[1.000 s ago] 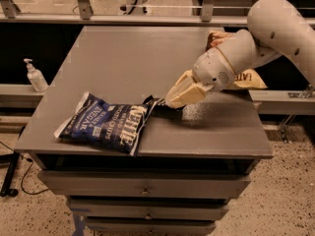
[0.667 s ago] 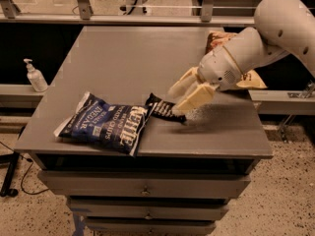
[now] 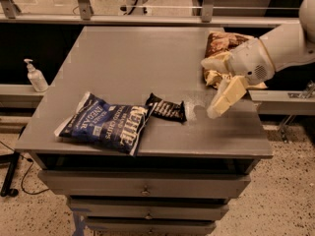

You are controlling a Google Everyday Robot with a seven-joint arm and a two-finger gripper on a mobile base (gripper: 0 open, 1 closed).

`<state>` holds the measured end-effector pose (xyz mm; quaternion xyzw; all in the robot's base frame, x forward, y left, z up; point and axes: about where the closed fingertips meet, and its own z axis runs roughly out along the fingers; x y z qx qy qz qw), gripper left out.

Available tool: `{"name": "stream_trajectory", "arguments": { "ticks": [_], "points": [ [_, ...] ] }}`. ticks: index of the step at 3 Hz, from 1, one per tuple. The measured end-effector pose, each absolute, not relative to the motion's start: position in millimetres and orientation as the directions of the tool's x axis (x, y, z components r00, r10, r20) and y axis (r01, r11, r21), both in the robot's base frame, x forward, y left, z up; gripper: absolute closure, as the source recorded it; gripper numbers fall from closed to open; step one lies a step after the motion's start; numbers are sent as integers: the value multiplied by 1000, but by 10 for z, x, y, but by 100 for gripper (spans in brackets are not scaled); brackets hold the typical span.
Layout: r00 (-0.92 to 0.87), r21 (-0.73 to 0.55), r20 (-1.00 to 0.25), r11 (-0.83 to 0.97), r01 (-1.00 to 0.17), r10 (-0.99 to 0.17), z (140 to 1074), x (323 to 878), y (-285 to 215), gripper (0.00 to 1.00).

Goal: Move rxbar chocolate near blue chip bag

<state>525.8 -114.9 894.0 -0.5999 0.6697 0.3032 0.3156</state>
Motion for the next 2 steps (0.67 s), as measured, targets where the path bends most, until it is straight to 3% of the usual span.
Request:
{"name": "stream_trajectory", "arguments": {
  "ticks": [1,2],
  "points": [
    [-77,-97,-837,285,-954,-542,9323,5410,-1680,0],
    [-82,-126,-846,347,-929,-526,9373,5519,-1800,0]
  ]
}}
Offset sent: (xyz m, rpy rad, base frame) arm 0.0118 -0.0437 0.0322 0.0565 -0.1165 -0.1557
